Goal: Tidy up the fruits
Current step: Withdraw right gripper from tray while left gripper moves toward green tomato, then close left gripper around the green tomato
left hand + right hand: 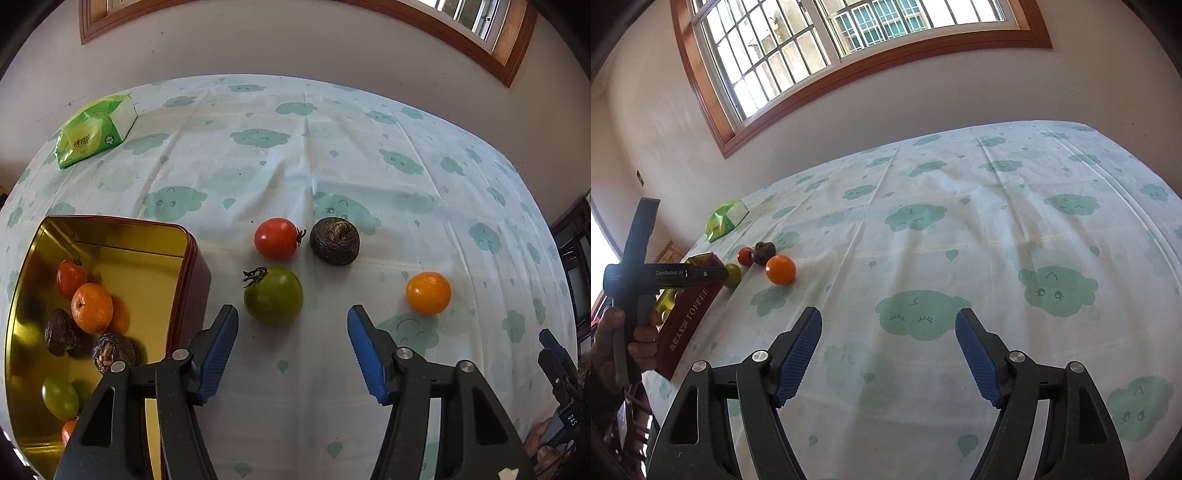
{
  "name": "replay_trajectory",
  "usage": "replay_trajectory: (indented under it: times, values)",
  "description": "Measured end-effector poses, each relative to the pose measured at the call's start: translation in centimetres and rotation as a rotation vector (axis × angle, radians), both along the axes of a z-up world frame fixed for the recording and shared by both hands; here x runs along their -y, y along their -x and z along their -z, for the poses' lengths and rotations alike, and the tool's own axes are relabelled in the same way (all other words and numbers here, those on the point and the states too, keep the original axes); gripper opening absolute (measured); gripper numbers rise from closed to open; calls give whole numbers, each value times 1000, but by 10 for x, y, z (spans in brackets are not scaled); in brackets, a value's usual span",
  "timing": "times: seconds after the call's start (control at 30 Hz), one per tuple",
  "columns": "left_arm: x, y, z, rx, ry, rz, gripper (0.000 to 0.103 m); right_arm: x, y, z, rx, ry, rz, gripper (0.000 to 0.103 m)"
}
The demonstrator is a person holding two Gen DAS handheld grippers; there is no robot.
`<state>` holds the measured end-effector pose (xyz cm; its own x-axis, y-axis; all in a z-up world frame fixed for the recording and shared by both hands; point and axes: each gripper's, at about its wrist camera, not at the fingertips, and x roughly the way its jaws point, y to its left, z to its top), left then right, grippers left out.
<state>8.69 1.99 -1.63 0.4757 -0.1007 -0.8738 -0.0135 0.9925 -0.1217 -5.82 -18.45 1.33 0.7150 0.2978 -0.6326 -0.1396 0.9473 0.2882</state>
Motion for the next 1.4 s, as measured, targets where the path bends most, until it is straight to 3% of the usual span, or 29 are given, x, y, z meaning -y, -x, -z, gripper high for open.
replay_trajectory:
  times: [0.4, 0.5, 0.6, 0.73, 1.03, 1.1, 1.13, 1.2, 1.4]
  values:
    - [18, -22, 15, 0, -129, 22, 54, -8, -2, 3, 19, -28, -7, 80]
    - [24, -16, 14, 3, -115, 54, 54, -7, -2, 2, 19, -28, -7, 81]
    - [36, -14, 18, 3, -153, 104, 54, -6, -3, 2, 18, -25, -3, 84]
    - [30, -18, 25, -21, -78, 88, 49, -4, -3, 2, 19, -28, 1, 85]
    - [28, -24, 26, -3, -81, 70, 48, -1, -3, 1, 15, -25, 1, 87]
    - [29, -25, 26, 9, -85, 72, 44, 0, -3, 1, 13, -24, 2, 87]
    - [29, -25, 26, 18, -90, 75, 34, 0, -3, 1, 11, -23, 2, 87]
    - [28, -24, 26, 31, -85, 78, 30, 0, -4, 2, 6, -19, 7, 87]
    - [33, 19, 25, 57, 7, 64, 30, 3, -13, 10, -62, 28, 58, 87]
